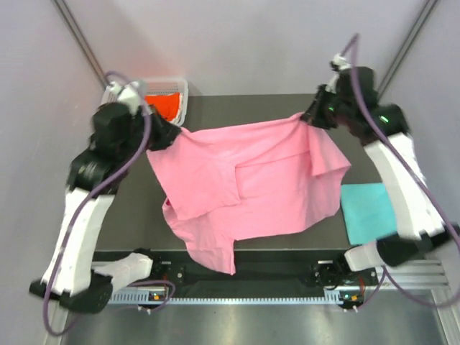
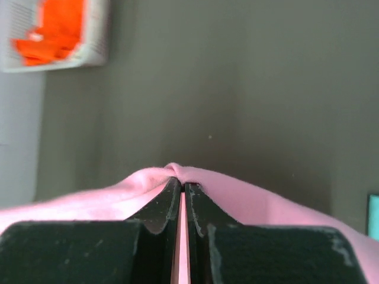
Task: Fold and stack the t-shirts
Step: Flatten the tshirt out
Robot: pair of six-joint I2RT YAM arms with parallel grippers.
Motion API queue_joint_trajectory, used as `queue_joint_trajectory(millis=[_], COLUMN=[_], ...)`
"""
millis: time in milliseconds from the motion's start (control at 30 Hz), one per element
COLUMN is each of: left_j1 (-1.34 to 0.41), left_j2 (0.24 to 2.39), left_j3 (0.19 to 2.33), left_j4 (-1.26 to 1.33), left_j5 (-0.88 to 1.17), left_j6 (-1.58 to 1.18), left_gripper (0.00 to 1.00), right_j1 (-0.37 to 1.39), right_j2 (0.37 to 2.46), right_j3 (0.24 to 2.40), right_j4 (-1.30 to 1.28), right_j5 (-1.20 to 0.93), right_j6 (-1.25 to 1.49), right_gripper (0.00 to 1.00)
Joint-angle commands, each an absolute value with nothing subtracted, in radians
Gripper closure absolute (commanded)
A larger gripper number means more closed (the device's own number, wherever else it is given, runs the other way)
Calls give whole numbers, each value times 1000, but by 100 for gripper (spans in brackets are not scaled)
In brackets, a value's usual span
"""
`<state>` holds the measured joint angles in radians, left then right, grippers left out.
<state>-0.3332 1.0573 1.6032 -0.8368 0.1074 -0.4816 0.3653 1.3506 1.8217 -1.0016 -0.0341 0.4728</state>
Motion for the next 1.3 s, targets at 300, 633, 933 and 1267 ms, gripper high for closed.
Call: queue_joint_trajectory(millis=[300, 633, 933, 1267], left_j1=[-235, -236, -253, -268], left_j2=[1733, 1350, 902, 925], left_j3=[1755, 1255, 796, 678], left_j4=[-937, -946, -1086, -980], left_j5=[-257, -65, 52, 60], left_j6=[-385, -659, -971, -945], left_gripper=[87, 57, 64, 62], right_j1=[247, 209, 149, 141], right_j2=[2197, 1739, 1445, 1390], right_j3=[2267, 1575, 1068, 973], right_j4=[-1084, -893, -730, -675], right_j5=[-61, 17, -135, -227], right_j6=[272, 255, 347, 360], right_gripper=[79, 37, 41, 47])
